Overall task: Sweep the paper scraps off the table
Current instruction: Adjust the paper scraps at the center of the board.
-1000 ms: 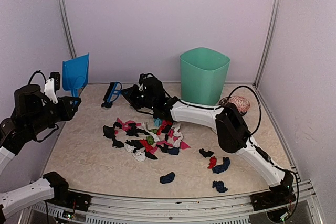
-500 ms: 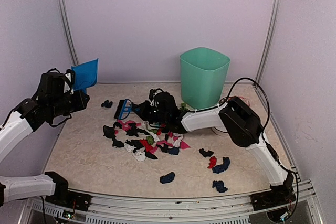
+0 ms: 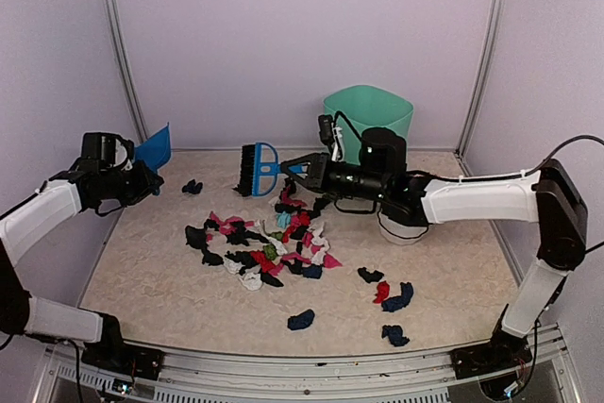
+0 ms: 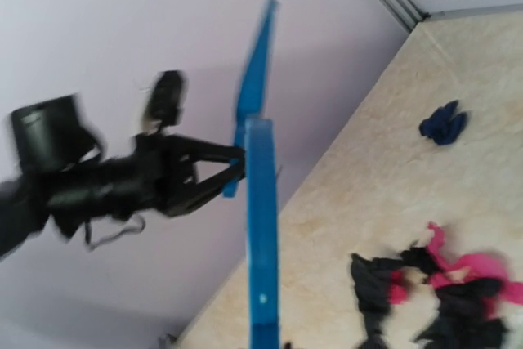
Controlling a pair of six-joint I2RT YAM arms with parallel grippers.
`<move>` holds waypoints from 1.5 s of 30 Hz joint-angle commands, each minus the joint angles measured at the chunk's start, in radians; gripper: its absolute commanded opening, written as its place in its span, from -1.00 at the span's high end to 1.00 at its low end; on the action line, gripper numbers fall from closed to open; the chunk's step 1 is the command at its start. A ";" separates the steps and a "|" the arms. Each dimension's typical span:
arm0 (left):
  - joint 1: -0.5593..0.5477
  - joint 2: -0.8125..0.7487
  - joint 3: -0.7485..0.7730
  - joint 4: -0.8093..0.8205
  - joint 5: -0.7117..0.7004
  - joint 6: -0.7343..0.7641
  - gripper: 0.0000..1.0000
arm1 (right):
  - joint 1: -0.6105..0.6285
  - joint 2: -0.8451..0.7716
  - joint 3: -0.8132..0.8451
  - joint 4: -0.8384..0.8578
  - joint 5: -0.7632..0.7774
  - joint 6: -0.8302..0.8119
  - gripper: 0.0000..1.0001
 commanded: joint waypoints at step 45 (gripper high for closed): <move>-0.002 0.620 0.119 0.039 0.661 0.076 1.00 | -0.090 -0.492 -0.448 -0.222 0.039 -0.240 1.00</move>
